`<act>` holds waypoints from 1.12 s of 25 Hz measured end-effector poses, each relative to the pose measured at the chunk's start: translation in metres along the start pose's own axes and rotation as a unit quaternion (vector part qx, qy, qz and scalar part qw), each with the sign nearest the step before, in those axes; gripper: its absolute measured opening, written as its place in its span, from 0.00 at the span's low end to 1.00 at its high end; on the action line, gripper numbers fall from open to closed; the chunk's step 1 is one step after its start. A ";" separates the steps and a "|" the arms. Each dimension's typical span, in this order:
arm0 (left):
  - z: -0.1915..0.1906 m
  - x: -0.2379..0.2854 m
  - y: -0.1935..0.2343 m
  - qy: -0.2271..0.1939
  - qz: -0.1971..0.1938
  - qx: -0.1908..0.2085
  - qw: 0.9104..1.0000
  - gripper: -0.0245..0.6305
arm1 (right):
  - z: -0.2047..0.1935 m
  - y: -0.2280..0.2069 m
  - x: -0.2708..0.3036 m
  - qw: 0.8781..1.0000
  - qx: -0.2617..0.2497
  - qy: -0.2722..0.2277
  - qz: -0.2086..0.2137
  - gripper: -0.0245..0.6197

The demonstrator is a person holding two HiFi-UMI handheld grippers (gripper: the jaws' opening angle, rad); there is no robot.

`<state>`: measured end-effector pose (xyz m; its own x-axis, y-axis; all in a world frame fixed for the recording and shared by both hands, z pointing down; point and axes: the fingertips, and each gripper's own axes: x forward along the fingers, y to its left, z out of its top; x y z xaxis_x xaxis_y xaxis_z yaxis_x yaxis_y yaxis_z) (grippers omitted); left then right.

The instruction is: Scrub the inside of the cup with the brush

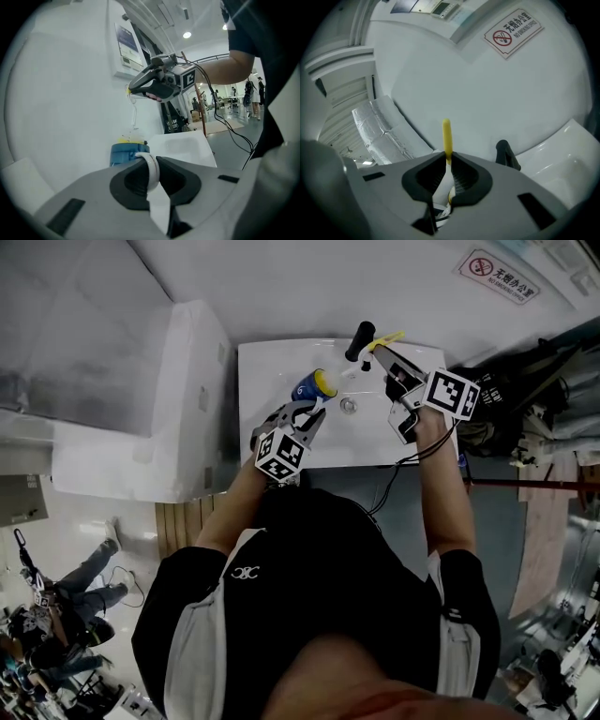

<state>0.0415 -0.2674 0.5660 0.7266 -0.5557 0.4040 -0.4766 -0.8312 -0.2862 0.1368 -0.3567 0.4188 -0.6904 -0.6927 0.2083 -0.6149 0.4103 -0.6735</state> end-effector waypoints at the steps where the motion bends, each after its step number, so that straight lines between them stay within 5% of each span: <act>1: -0.001 0.000 0.002 0.000 0.003 -0.004 1.000 0.11 | 0.003 0.005 -0.001 1.000 -0.006 -0.004 0.003 0.10; 18: -0.025 -0.007 0.048 0.015 0.067 -0.093 0.993 0.11 | 0.048 0.043 -0.060 0.994 -0.049 -0.097 0.023 0.10; 28: -0.003 -0.017 0.071 -0.025 0.096 -0.125 0.987 0.11 | -0.002 -0.008 -0.065 0.987 -0.095 -0.070 -0.105 0.10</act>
<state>-0.0060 -0.3176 0.5412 0.6310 -0.7076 0.3181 -0.7108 -0.6916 -0.1284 0.1857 -0.3137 0.4120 -0.4881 -0.8444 0.2207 -0.8090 0.3429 -0.4774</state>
